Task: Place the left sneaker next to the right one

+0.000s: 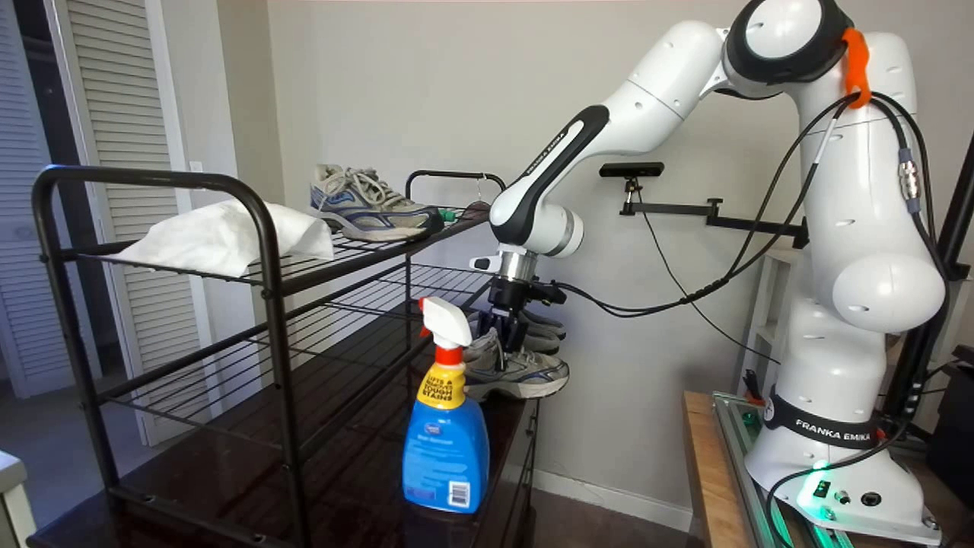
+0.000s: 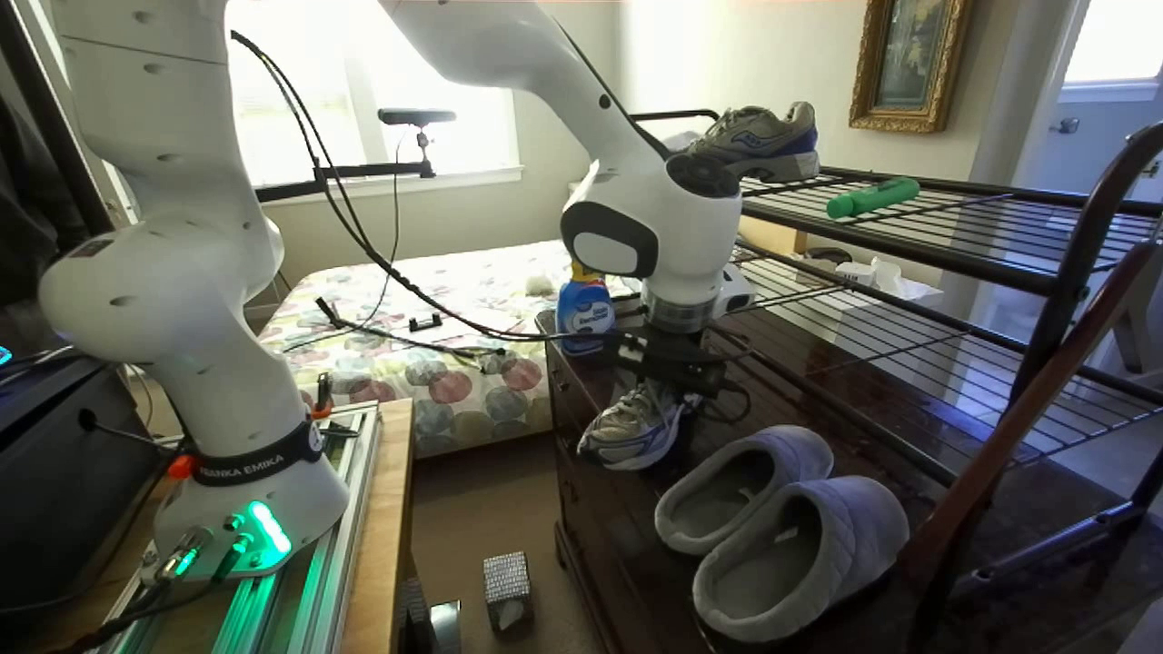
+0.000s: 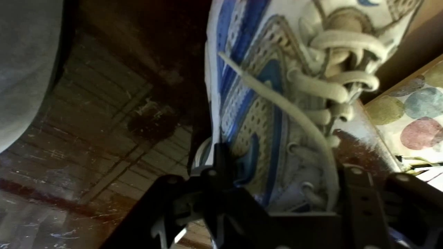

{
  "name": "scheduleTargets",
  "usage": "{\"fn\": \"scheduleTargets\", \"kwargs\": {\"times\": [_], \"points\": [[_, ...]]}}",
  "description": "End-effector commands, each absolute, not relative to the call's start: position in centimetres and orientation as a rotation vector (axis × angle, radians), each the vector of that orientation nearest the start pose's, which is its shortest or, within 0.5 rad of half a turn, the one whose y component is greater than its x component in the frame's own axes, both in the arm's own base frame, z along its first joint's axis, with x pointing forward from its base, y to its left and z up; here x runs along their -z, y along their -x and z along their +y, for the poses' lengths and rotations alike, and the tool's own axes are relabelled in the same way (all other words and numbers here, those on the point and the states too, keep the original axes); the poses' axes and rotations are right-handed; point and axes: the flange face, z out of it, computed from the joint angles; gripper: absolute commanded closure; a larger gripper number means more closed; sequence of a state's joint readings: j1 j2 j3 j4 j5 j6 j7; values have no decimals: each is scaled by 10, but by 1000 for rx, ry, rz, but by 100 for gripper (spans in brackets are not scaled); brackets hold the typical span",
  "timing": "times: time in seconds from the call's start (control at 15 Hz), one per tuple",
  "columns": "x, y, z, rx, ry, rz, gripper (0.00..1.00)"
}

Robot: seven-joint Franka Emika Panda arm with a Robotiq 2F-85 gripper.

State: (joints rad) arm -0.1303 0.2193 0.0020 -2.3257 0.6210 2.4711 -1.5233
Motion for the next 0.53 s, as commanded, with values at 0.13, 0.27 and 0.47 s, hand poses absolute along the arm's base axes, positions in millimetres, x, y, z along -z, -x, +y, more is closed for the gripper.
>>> {"fn": "scheduleTargets", "kwargs": {"times": [0.13,0.27,0.47], "points": [[-258,-478,-87,275,2386,-1406,63],[-264,-472,-93,273,2343,-1449,63],[-280,-467,-95,254,2267,-1552,63]]}}
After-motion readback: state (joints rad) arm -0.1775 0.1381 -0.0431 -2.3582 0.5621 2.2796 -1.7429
